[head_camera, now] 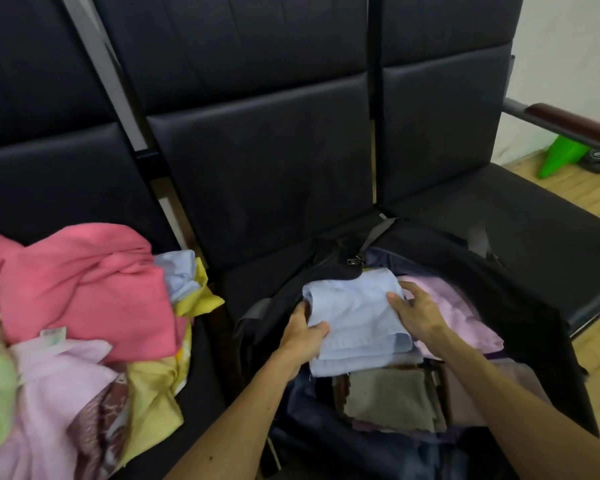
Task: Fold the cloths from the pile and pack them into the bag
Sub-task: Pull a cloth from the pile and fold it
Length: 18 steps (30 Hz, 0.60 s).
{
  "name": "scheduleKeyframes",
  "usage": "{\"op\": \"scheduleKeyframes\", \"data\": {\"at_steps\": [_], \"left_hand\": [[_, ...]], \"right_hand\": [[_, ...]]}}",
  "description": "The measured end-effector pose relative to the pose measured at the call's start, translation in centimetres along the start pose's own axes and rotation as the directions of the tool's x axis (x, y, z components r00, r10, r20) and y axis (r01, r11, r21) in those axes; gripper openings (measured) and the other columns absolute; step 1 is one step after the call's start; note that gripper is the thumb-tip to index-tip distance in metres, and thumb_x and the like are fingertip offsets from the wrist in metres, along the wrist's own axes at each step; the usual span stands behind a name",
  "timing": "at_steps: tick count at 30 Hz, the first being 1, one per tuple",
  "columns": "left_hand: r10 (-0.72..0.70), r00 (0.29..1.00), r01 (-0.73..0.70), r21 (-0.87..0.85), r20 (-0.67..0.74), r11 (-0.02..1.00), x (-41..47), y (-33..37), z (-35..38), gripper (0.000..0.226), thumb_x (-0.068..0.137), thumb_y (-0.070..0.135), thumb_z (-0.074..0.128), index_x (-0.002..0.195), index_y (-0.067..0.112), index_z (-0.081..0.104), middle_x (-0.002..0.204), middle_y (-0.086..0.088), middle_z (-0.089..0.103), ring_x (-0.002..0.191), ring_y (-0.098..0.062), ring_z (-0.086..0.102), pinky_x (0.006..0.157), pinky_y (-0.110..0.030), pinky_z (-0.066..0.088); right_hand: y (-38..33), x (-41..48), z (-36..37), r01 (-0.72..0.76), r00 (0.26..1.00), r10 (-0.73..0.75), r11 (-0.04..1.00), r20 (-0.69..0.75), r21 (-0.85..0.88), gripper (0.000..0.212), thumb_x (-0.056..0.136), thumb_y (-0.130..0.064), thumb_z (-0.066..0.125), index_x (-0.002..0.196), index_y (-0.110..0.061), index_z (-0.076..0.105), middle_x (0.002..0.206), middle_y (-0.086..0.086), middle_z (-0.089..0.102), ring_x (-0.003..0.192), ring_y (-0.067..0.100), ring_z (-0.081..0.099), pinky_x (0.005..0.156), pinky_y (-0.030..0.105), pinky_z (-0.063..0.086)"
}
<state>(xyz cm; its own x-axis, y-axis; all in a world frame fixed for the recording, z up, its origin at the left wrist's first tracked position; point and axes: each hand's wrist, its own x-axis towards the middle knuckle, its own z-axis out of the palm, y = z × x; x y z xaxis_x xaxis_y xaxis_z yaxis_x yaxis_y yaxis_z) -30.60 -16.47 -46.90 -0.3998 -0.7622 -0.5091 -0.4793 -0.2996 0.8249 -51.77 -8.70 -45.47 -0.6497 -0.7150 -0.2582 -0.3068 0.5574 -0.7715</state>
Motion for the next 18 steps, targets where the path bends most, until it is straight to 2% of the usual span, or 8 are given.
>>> {"op": "scheduleKeyframes", "data": {"at_steps": [3,6,8,10,11,13,16,18], "left_hand": [[-0.021,0.999,0.022,0.026,-0.029,0.999,-0.6,0.7,-0.5,0.065,0.091,0.02,0.058,0.151,0.024,0.032,0.14,-0.003,0.052,0.117,-0.021,0.056,0.089,-0.028,0.051],[0.035,0.998,-0.035,0.0,-0.058,0.999,-3.1,2.1,-2.3,0.047,0.09,0.024,0.067,0.134,0.026,0.051,0.124,-0.001,0.061,0.109,-0.019,0.061,0.098,-0.04,0.053],[0.144,0.981,-0.148,-0.018,-0.129,0.989,-6.0,3.6,-4.6,0.025,0.092,0.022,0.067,0.116,0.025,0.062,0.107,0.002,0.068,0.098,-0.018,0.067,0.089,-0.039,0.058],[0.259,0.947,-0.267,-0.018,-0.192,0.963,-9.7,4.3,-7.3,0.01,0.094,0.018,0.064,0.101,0.024,0.067,0.093,-0.001,0.072,0.083,-0.018,0.071,0.07,-0.031,0.059],[0.319,0.918,-0.326,0.008,-0.237,0.945,-11.8,3.7,-9.0,0.01,0.094,0.016,0.064,0.095,0.025,0.067,0.086,-0.001,0.072,0.076,-0.017,0.071,0.064,-0.029,0.056],[0.405,0.861,-0.398,0.091,-0.309,0.913,-15.7,1.6,-11.7,0.016,0.092,0.015,0.067,0.086,0.03,0.066,0.071,0.005,0.066,0.068,-0.016,0.068,0.063,-0.027,0.052],[0.415,0.804,-0.31,0.296,-0.425,0.904,-21.2,-3.5,-15.7,0.013,0.089,0.019,0.07,0.081,0.029,0.066,0.062,0.01,0.06,0.062,-0.008,0.06,0.063,-0.018,0.047],[0.362,0.812,-0.176,0.399,-0.458,0.9,-23.7,-7.0,-18.0,0.01,0.09,0.025,0.069,0.082,0.026,0.065,0.062,0.012,0.061,0.061,-0.005,0.059,0.061,-0.016,0.044]], "right_hand": [[-1.1,-0.9,-0.8,-0.036,0.999,0.033,0.993,-0.025,-0.11,0.046,0.096,-0.039,0.059,0.135,-0.014,0.05,0.098,0.005,0.063,0.09,0.026,0.058,0.085,0.043,0.052],[-3.4,-4.1,-0.9,0.093,0.989,-0.114,0.975,-0.093,-0.203,0.045,0.094,-0.037,0.062,0.13,-0.012,0.054,0.12,0.013,0.062,0.109,0.031,0.059,0.097,0.044,0.047],[-5.4,-7.8,-0.1,0.249,0.963,-0.26,0.96,-0.074,-0.13,0.033,0.094,-0.029,0.064,0.123,-0.013,0.061,0.122,0.008,0.063,0.114,0.025,0.058,0.1,0.04,0.046],[-7.2,-12.5,1.4,0.33,0.944,-0.33,0.944,-0.005,-0.011,0.024,0.093,-0.026,0.065,0.116,-0.019,0.063,0.11,-0.003,0.068,0.104,0.013,0.062,0.093,0.035,0.05],[-8.0,-15.2,2.7,0.354,0.932,-0.358,0.933,0.053,0.07,0.023,0.093,-0.024,0.066,0.115,-0.022,0.061,0.101,-0.006,0.07,0.095,0.008,0.065,0.087,0.033,0.052],[-8.5,-19.9,5.4,0.368,0.905,-0.402,0.904,0.141,0.218,0.035,0.091,-0.017,0.068,0.122,-0.023,0.054,0.081,-0.004,0.071,0.079,0.008,0.067,0.077,0.03,0.053],[-8.6,-25.1,10.6,0.36,0.856,-0.445,0.878,0.263,0.315,0.055,0.091,-0.014,0.068,0.136,-0.025,0.039,0.073,0.0,0.071,0.073,0.014,0.069,0.075,0.03,0.054],[-8.6,-27.1,14.1,0.35,0.834,-0.429,0.897,0.347,0.269,0.049,0.091,-0.019,0.068,0.131,-0.031,0.043,0.075,-0.004,0.071,0.075,0.01,0.068,0.078,0.033,0.053]]}}
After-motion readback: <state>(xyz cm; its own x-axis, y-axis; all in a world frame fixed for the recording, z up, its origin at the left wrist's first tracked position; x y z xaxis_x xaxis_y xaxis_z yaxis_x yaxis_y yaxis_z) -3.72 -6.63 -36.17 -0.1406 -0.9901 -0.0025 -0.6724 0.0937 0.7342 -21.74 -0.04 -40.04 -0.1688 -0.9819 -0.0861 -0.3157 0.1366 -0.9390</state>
